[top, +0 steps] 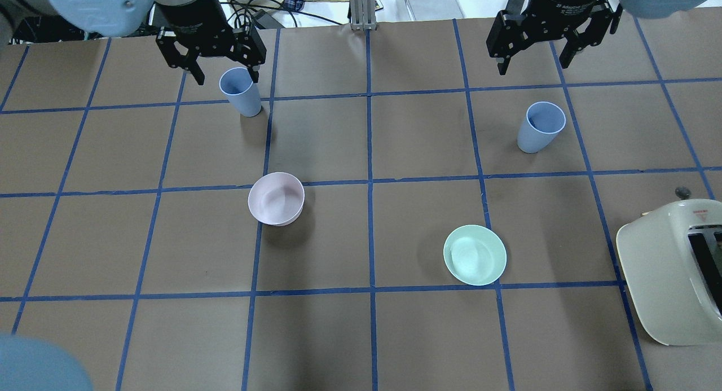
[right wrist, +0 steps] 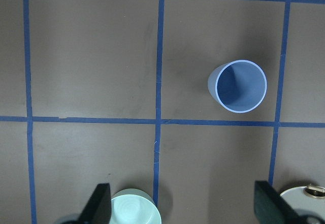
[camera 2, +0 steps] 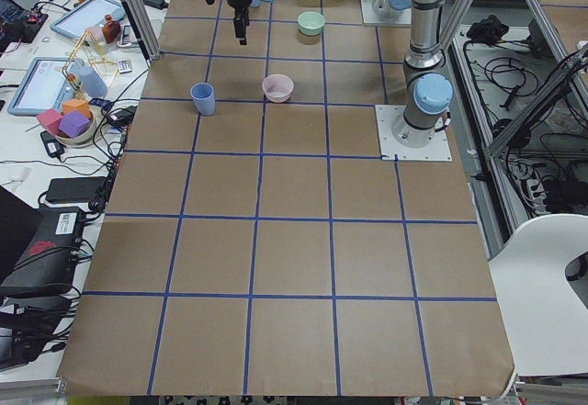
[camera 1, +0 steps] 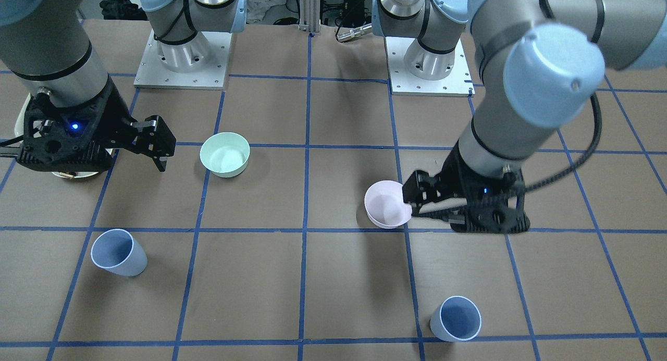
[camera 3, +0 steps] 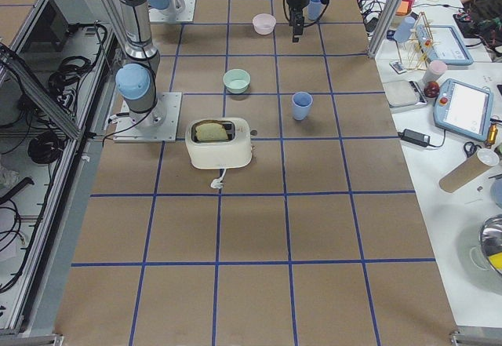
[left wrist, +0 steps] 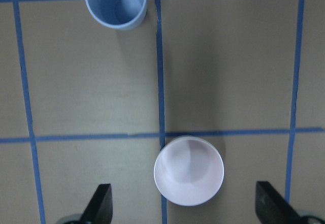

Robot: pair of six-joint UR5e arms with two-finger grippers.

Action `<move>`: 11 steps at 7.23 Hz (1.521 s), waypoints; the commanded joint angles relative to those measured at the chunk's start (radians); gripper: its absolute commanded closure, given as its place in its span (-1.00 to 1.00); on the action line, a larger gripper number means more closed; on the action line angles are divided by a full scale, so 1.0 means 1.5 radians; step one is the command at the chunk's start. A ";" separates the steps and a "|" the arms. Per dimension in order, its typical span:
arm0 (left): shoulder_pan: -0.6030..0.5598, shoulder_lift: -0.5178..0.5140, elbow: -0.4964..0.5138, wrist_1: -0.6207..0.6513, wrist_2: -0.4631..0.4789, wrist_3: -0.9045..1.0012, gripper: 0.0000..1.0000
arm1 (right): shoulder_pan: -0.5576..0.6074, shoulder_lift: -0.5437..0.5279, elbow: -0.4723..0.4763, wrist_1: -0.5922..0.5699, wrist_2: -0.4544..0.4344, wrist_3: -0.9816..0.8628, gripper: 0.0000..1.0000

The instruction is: Stack blue cups with both arms

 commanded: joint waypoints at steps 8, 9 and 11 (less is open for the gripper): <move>0.027 -0.252 0.124 0.111 0.036 0.005 1.00 | -0.001 0.000 0.001 0.000 0.000 0.001 -1.00; 0.027 -0.251 0.128 0.111 0.038 0.000 1.00 | -0.001 0.000 0.001 0.000 0.000 0.001 -1.00; 0.008 -0.242 0.136 0.111 0.024 -0.042 1.00 | -0.001 -0.001 -0.001 -0.001 -0.002 -0.003 -1.00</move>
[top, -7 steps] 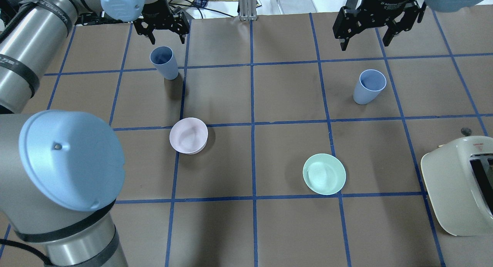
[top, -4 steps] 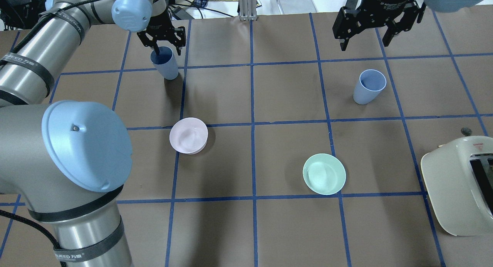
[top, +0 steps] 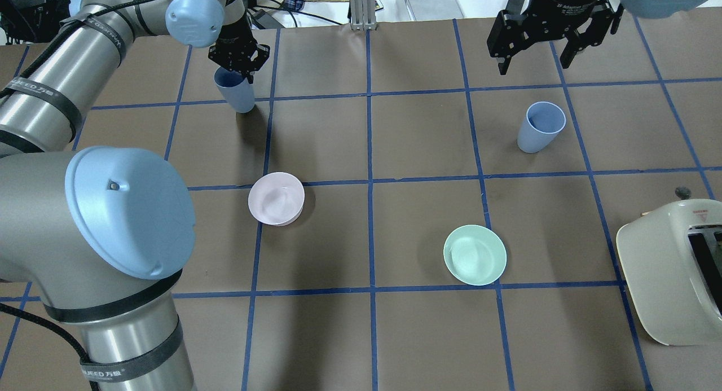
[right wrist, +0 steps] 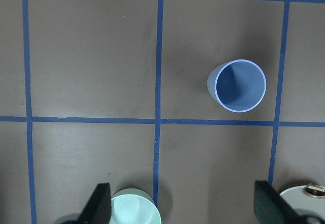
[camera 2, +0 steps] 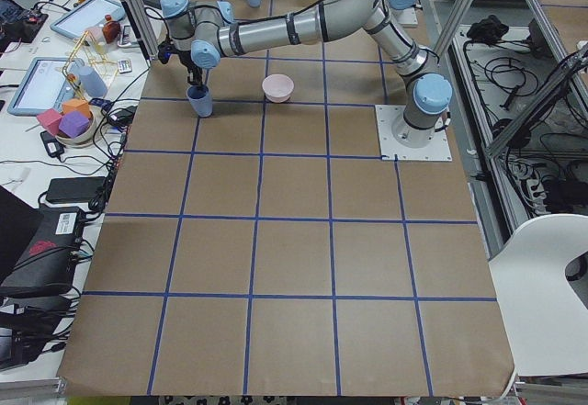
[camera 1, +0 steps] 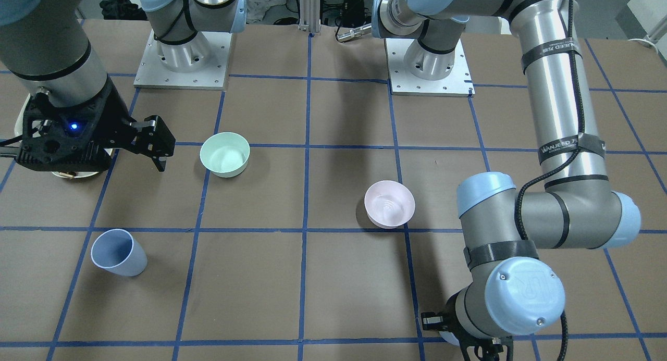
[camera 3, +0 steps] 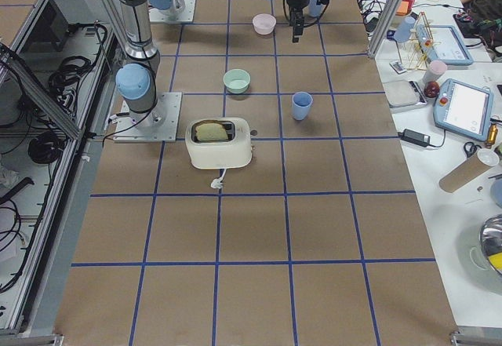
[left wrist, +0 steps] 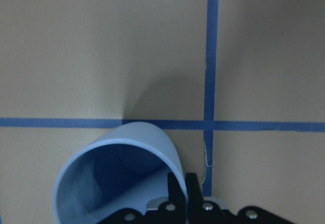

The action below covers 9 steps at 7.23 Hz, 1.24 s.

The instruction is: Stack blue cups with both arms

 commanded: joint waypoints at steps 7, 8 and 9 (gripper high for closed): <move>-0.217 0.004 0.000 0.010 -0.057 -0.331 1.00 | -0.126 0.095 -0.021 -0.002 -0.008 -0.039 -1.00; -0.235 0.004 -0.007 0.009 -0.067 -0.335 1.00 | -0.128 0.134 -0.020 -0.044 -0.008 -0.062 -1.00; -0.249 0.010 -0.013 0.007 -0.067 -0.356 1.00 | -0.128 0.161 -0.019 -0.066 -0.008 -0.068 -1.00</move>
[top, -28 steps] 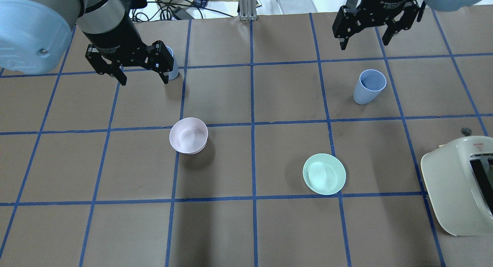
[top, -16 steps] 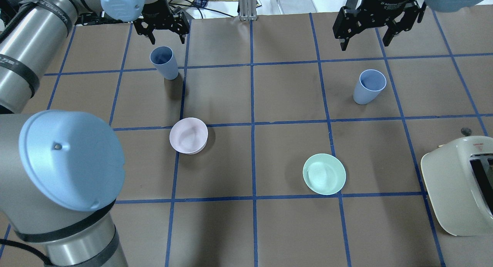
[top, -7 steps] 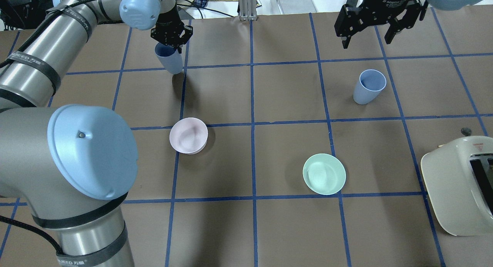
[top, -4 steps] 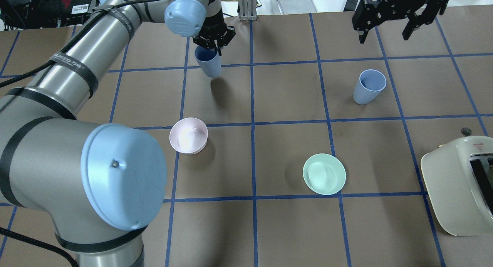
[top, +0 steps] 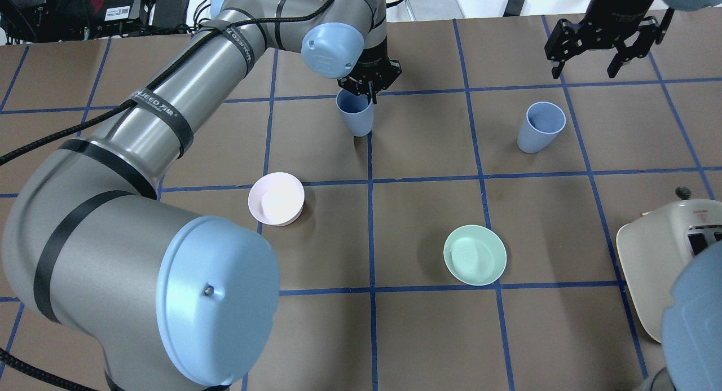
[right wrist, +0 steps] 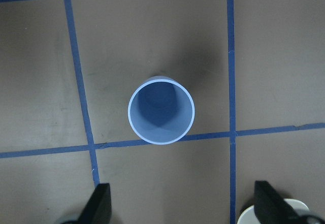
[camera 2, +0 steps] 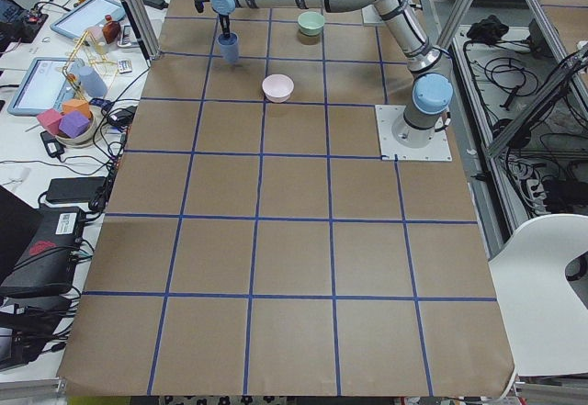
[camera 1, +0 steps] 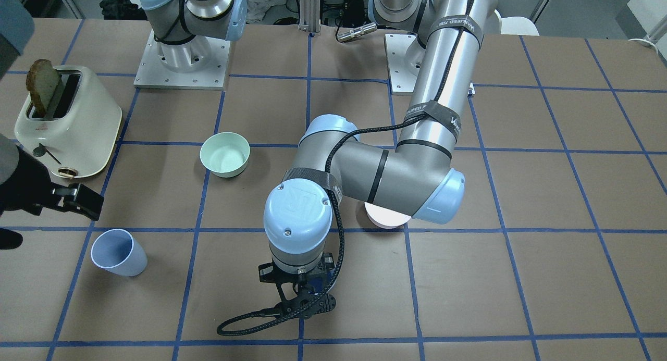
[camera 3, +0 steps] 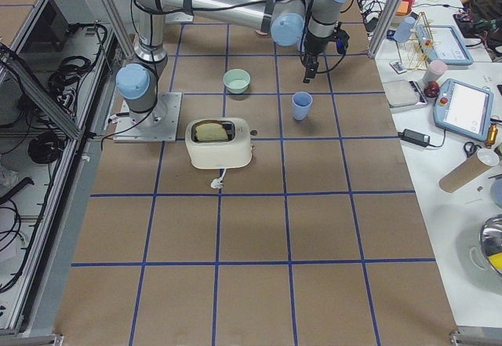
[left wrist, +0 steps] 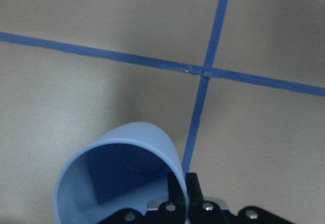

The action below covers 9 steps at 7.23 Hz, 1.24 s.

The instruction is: Stack blue cups with both arms

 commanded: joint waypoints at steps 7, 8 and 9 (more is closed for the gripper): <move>0.016 0.072 -0.015 -0.122 -0.013 0.003 -1.00 | -0.022 0.075 0.114 -0.138 -0.008 -0.017 -0.29; 0.044 0.112 -0.016 -0.185 -0.021 0.082 -1.00 | -0.022 0.078 0.114 -0.143 -0.006 -0.017 0.76; 0.079 0.153 -0.024 -0.225 -0.030 0.155 -1.00 | -0.022 0.078 0.114 -0.156 0.001 -0.017 1.00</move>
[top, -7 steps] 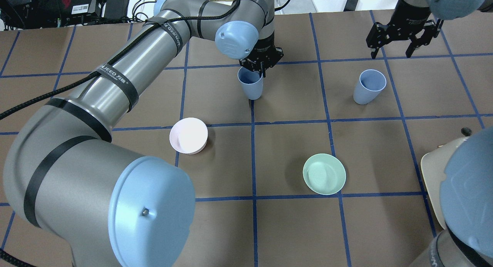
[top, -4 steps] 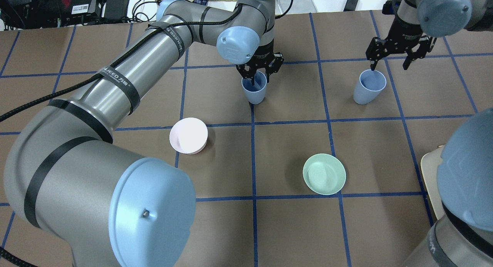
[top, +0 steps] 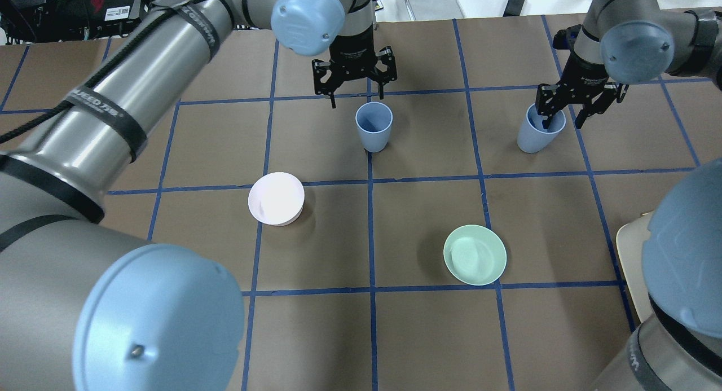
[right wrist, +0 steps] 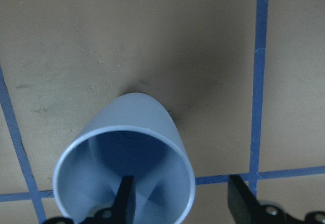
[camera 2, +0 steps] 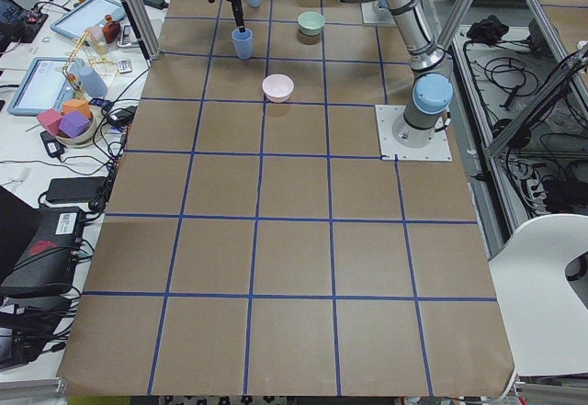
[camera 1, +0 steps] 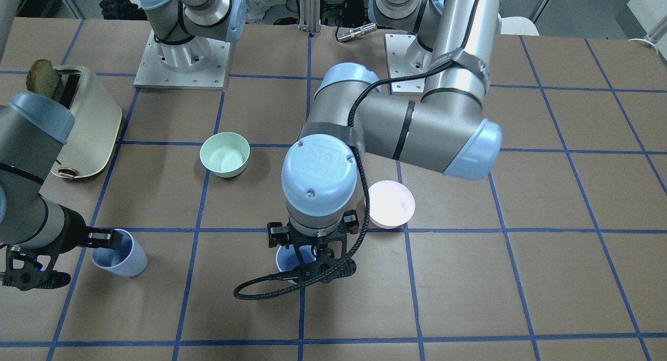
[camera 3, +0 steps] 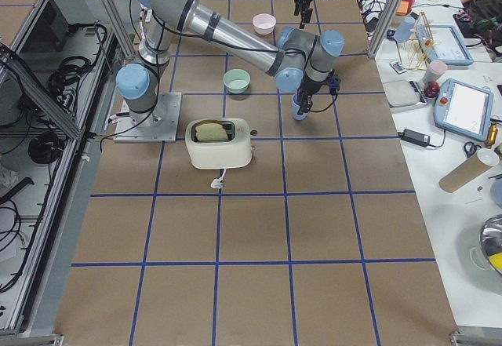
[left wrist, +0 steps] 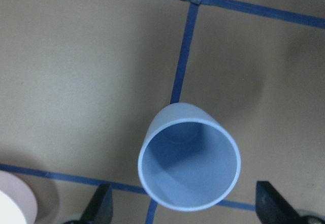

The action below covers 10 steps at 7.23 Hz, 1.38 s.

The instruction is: Stack blue cups with both arms

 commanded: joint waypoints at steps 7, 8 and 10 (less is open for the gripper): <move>0.150 0.273 -0.200 -0.024 0.007 0.220 -1.00 | 0.105 -0.048 -0.152 0.104 0.047 0.106 1.00; 0.155 0.319 -0.253 -0.022 0.006 0.224 -1.00 | 0.159 -0.043 -0.188 0.131 0.053 0.178 1.00; 0.172 0.342 -0.292 0.044 0.006 0.226 -1.00 | 0.263 -0.039 -0.205 0.136 0.064 0.323 1.00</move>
